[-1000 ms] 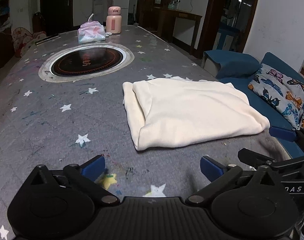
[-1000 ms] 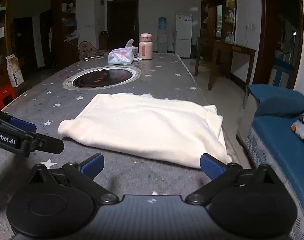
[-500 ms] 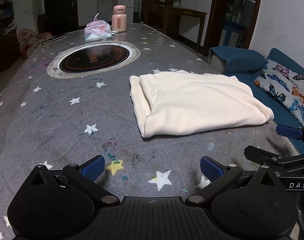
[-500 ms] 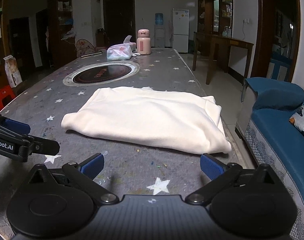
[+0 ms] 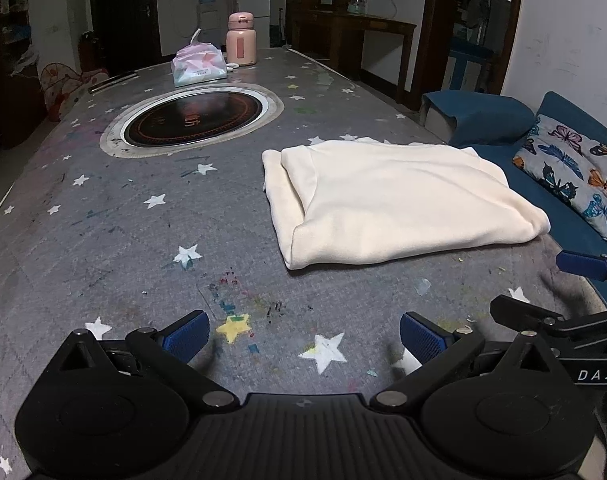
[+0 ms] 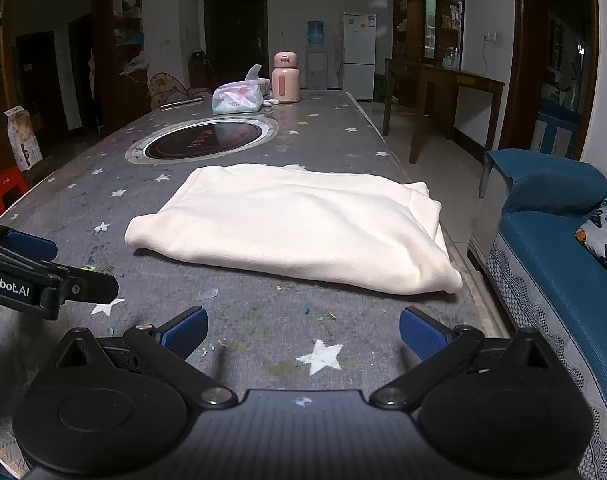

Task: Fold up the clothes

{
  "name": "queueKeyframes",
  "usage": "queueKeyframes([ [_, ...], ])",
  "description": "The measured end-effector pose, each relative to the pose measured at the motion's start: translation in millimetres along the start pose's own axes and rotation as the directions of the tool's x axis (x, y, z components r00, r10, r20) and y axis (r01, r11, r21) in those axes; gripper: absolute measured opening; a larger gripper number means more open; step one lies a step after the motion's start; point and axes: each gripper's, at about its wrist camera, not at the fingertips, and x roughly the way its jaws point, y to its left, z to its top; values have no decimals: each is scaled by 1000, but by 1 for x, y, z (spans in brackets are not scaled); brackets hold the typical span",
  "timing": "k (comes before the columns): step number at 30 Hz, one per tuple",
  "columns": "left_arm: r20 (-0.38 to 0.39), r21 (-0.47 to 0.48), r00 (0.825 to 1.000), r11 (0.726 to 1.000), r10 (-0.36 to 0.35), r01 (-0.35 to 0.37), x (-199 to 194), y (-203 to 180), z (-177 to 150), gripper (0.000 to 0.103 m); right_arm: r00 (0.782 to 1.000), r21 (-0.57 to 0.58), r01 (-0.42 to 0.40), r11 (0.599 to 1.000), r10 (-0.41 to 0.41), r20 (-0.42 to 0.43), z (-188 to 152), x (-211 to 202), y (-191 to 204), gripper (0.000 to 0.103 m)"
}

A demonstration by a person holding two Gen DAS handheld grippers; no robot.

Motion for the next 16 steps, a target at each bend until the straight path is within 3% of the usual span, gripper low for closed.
queueKeyframes([
  [16, 3, 7, 1000, 1000, 2, -2, -1, -4, -1, 103, 1000, 2, -8, 1000, 8, -5, -1, 0, 3, 103],
])
